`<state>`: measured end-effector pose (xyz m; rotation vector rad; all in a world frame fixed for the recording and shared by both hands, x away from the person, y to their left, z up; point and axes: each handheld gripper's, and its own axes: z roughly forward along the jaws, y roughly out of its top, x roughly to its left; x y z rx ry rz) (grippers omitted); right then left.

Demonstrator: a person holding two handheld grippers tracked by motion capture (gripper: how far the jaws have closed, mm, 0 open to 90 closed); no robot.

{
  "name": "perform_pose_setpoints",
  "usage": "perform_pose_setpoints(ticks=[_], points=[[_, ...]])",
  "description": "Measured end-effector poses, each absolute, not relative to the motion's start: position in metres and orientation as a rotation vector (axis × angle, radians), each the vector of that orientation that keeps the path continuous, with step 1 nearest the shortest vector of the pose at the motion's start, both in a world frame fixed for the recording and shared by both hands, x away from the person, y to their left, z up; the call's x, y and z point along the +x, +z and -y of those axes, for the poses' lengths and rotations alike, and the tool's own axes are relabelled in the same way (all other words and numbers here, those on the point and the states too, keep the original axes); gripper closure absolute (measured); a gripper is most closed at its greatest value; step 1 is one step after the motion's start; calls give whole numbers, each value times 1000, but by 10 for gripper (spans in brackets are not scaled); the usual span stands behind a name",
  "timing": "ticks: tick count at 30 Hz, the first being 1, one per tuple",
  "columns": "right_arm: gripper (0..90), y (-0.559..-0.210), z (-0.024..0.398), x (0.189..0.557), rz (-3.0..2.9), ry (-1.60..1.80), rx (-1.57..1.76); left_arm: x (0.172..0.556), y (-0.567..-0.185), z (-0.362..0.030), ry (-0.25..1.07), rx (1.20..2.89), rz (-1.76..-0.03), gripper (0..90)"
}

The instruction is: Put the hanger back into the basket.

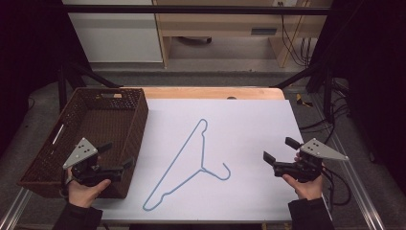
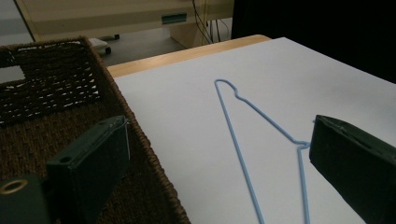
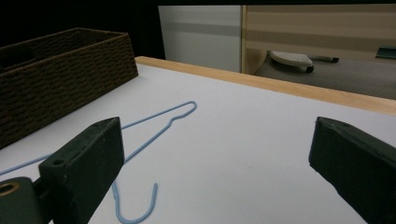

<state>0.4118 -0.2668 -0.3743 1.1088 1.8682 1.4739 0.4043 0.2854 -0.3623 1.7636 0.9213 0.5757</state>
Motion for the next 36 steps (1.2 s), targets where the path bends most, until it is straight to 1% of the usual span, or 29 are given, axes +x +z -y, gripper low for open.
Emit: perform_pose_setpoints(ticks=[4,17,26,36], points=[[37,-374,267,412,-1869,1473,1108,403,-361,-278,567,1777,-903,48],[33,-373,262,411,-1885,1460,1095,397,-365,-238,511,1868,-826,67],[31,-375,255,412,-1908,1450,1093,401,-374,-207,474,1970,-791,72],[34,-377,252,412,-1922,1440,1092,410,-383,-180,436,2058,-774,100]])
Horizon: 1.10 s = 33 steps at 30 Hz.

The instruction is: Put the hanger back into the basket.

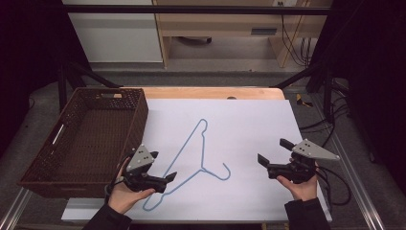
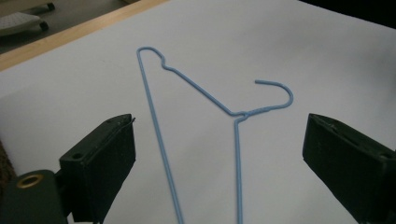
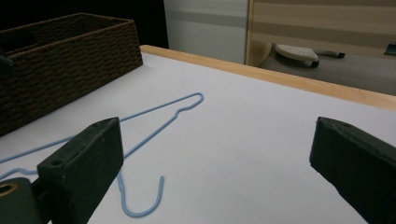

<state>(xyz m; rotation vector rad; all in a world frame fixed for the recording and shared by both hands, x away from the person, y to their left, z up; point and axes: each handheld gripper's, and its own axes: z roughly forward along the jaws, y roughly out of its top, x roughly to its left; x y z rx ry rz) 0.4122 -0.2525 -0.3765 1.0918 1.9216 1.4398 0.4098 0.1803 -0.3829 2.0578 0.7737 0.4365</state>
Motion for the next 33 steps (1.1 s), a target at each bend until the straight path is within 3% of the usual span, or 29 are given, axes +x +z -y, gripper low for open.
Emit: perform_pose_setpoints(ticks=[25,30,33], points=[[36,-380,248,414,-1945,1425,1091,433,-433,-127,343,2308,-758,192],[36,-381,247,415,-1957,1411,1085,437,-442,-123,324,2333,-768,225],[36,-382,247,415,-1961,1413,1084,438,-448,-118,307,2355,-763,291]])
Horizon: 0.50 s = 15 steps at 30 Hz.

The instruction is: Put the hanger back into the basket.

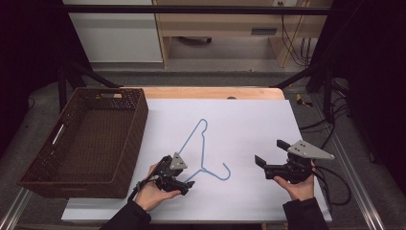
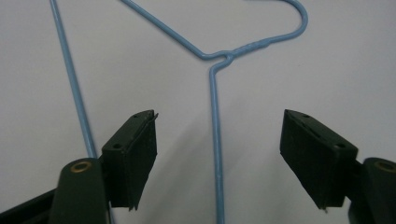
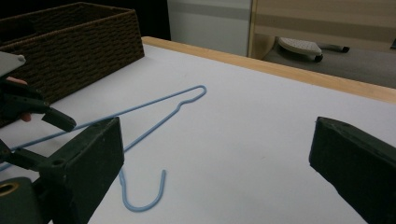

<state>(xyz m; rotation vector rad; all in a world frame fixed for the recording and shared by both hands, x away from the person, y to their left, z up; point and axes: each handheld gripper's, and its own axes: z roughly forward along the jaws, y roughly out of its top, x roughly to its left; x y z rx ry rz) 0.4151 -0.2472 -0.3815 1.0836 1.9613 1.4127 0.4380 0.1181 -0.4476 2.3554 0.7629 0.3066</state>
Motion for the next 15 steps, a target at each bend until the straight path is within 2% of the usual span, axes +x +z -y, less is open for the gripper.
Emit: perform_pose_setpoints(ticks=[5,15], points=[[36,-382,246,416,-1961,1413,1087,439,-451,-115,283,2383,-748,404],[36,-383,246,416,-1964,1412,1087,446,-458,-112,265,2426,-765,564]])
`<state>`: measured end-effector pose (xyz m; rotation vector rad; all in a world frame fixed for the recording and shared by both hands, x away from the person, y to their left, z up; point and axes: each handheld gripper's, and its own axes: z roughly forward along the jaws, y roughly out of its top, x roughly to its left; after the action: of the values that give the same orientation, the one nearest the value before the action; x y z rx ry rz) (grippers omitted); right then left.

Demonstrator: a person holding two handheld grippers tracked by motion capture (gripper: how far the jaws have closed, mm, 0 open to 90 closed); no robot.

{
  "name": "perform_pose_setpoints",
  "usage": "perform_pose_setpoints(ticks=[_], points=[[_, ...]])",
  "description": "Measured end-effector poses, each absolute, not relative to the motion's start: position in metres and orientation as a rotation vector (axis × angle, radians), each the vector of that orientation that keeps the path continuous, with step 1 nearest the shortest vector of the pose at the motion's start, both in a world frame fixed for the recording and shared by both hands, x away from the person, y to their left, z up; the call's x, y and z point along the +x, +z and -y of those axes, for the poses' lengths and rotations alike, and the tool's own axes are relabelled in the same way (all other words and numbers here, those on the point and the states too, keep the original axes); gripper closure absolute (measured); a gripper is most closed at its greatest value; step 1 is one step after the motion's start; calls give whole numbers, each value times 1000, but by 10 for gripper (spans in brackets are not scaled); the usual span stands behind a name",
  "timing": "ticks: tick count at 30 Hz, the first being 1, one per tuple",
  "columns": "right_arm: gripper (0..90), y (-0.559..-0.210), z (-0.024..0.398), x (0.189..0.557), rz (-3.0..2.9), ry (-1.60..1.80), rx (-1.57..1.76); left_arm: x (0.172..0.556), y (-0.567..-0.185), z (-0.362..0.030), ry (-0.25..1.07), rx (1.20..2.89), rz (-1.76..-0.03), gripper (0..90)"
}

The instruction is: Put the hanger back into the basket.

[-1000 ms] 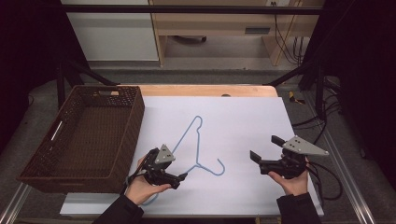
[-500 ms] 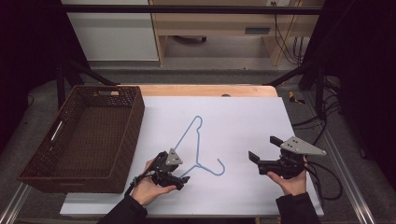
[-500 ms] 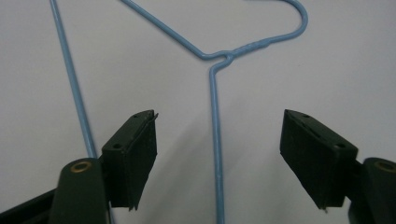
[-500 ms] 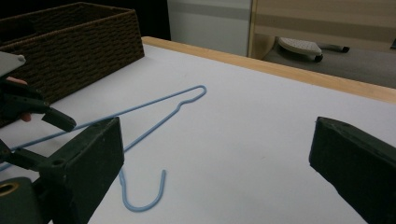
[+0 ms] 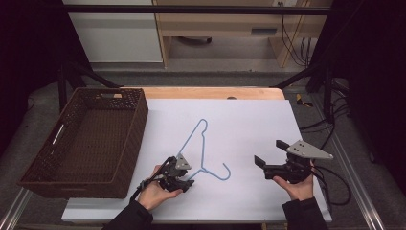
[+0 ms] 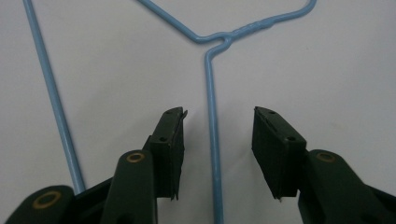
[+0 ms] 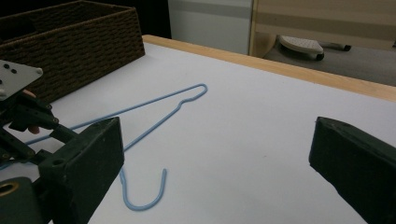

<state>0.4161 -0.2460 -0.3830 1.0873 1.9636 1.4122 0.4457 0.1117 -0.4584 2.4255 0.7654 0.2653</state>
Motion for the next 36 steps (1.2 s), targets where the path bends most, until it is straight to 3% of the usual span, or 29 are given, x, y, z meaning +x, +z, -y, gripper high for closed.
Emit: perform_pose_setpoints(ticks=[4,14,36], points=[[36,-383,246,416,-1965,1411,1087,447,-460,-111,259,2440,-772,651],[37,-384,245,416,-1968,1409,1088,449,-461,-110,258,2441,-800,751],[36,-385,242,417,-1978,1415,1089,444,-461,-101,298,2455,-852,865]])
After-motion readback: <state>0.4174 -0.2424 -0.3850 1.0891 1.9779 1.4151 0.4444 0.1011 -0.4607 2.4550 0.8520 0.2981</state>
